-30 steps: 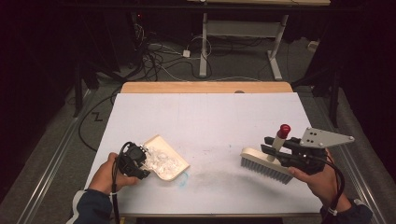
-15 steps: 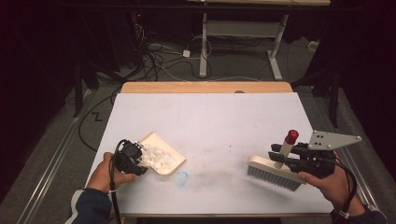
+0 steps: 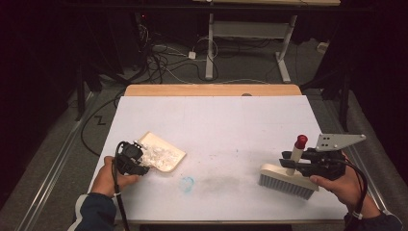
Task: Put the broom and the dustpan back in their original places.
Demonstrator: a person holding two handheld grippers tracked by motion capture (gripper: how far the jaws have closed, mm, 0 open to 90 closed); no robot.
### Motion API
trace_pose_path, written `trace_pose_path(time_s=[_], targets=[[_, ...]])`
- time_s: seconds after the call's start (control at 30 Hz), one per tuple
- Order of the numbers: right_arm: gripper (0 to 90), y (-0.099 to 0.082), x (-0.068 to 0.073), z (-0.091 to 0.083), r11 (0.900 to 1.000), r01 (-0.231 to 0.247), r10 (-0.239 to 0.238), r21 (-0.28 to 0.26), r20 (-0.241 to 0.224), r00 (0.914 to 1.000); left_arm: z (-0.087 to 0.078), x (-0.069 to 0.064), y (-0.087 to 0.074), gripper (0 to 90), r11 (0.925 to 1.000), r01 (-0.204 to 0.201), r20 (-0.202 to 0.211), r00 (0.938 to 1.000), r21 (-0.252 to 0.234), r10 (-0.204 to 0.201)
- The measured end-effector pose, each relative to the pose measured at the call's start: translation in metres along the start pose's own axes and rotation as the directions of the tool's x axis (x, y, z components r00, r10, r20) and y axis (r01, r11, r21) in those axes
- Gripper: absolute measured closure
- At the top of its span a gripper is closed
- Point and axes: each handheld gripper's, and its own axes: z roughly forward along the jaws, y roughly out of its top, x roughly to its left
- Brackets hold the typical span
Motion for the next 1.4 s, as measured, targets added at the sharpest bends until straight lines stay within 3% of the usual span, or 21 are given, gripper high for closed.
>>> trace_pose_path(time_s=[0.27,0.43,0.7,1.03,1.4], targets=[[70.7,-0.001,-0.020,0.006,0.9992,-0.040,0.040,0.000,-0.004,0.9992,0.000,0.008,-0.005,62.4,0.9967,0.075,-0.009,0.9971,-0.030,-0.076],[70.5,-0.002,-0.037,0.011,0.9978,-0.064,0.064,-0.016,-0.009,0.9979,-0.001,0.011,-0.007,59.3,0.9874,0.145,0.000,0.9894,-0.064,-0.145],[68.8,0.005,-0.050,0.025,0.9963,-0.084,0.085,-0.016,0.019,0.9962,0.000,0.007,-0.009,60.0,0.9853,0.156,0.018,0.9877,-0.070,-0.155],[67.4,0.014,-0.056,0.040,0.9968,-0.077,0.078,-0.019,0.068,0.9946,-0.003,-0.016,-0.012,49.0,0.9940,0.097,0.048,0.9943,-0.050,-0.095],[67.2,0.019,-0.060,0.051,0.9957,-0.088,0.091,-0.028,0.144,0.9853,-0.008,-0.032,-0.014,45.1,0.9984,0.023,0.033,0.9992,-0.052,-0.021]])
